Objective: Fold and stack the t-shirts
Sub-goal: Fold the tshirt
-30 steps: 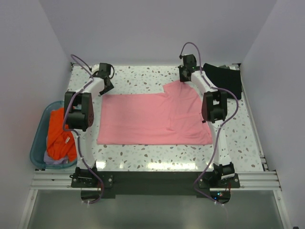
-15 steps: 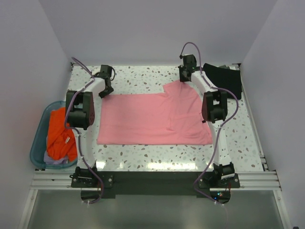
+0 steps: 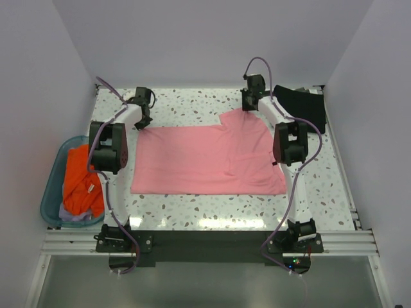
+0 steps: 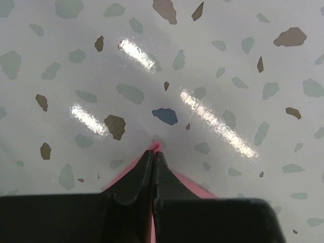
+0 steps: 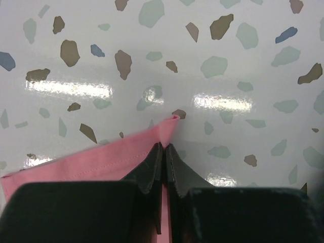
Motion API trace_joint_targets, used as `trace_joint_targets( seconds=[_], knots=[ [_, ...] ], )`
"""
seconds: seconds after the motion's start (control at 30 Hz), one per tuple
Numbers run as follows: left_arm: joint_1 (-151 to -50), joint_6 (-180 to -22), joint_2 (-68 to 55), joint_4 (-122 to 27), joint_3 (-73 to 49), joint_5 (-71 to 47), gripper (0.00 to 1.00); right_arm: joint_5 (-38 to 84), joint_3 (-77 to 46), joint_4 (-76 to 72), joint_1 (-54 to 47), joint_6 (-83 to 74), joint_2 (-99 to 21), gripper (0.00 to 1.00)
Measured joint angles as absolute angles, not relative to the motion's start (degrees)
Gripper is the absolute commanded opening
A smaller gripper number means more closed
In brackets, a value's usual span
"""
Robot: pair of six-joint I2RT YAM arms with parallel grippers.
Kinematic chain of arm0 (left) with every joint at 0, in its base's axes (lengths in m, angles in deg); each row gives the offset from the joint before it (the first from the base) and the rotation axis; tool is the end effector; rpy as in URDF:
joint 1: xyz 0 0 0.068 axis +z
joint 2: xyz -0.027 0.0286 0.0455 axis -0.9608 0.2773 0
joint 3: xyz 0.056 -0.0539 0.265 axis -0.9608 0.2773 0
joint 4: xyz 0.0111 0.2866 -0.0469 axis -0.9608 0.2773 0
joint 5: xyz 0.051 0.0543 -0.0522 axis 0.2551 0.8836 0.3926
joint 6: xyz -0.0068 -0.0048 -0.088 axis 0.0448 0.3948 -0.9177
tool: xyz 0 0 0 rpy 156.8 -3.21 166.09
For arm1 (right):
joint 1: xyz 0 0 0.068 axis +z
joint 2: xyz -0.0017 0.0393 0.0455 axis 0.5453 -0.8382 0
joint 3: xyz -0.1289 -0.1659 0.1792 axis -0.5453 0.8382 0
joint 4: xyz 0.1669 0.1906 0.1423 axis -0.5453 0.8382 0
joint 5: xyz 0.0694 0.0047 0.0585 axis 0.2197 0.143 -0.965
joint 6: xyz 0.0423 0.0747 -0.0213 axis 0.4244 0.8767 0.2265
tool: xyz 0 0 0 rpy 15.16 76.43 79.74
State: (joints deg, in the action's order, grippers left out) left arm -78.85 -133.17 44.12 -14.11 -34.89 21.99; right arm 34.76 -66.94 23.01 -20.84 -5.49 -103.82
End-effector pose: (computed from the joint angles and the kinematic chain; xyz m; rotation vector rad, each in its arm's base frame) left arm 0.5147 -0.0103 0.1102 -0.9705 2.3141 0.2639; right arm 0.6172 0.1271 0.1238 -0.0902 2.3469 0.0624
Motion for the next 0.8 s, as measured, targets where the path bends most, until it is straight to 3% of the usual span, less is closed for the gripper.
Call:
trace_joint_targets(
  seconds=[0.8],
  knots=[
    [-75.51,-131.38,44.12,-26.54,-36.18,13.3,0.0,35.24,-63.82,17.92,-22.28,-1.03,-94.55,0.0]
  ],
)
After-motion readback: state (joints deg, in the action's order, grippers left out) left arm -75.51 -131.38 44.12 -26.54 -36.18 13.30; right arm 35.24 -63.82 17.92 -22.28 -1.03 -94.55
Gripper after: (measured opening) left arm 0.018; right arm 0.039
